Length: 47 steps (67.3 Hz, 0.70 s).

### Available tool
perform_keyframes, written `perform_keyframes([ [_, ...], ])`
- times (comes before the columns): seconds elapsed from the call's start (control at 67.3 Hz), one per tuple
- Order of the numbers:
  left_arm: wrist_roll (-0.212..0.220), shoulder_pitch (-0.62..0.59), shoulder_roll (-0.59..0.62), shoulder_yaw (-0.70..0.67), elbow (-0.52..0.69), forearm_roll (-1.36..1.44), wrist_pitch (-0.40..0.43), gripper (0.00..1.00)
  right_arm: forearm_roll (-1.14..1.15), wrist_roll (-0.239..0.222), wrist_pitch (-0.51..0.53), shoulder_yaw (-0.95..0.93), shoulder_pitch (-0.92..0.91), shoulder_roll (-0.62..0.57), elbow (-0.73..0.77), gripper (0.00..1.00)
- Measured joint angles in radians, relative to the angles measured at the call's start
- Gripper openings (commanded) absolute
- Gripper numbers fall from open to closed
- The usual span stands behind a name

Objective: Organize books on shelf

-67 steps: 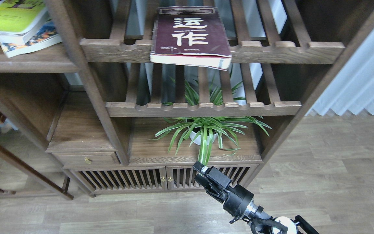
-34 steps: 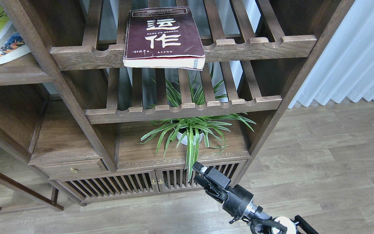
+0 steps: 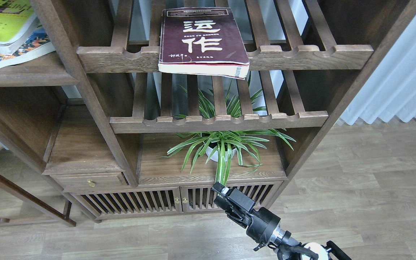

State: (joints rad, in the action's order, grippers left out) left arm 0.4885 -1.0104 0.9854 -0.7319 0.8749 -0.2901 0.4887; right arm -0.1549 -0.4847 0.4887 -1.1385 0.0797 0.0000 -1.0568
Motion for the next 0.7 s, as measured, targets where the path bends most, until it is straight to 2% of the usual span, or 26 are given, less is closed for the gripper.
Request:
perform_keyframes([
  [0.327, 0.000, -0.064, 0.004, 0.009, 0.078, 0.134, 0.000, 0.99, 0.000, 0.000, 0.000, 0.000, 0.007, 0.000, 0.000, 0.99],
  [0.46, 0.000, -0.093, 0.009, 0.015, 0.149, 0.156, 0.000, 0.99, 0.000, 0.000, 0.000, 0.000, 0.019, 0.000, 0.000, 0.99],
  [0.698, 0.000, -0.093, 0.095, 0.035, 0.280, 0.162, 0.000, 0.99, -0.003, 0.000, 0.000, -0.003, 0.026, 0.000, 0.000, 0.99],
])
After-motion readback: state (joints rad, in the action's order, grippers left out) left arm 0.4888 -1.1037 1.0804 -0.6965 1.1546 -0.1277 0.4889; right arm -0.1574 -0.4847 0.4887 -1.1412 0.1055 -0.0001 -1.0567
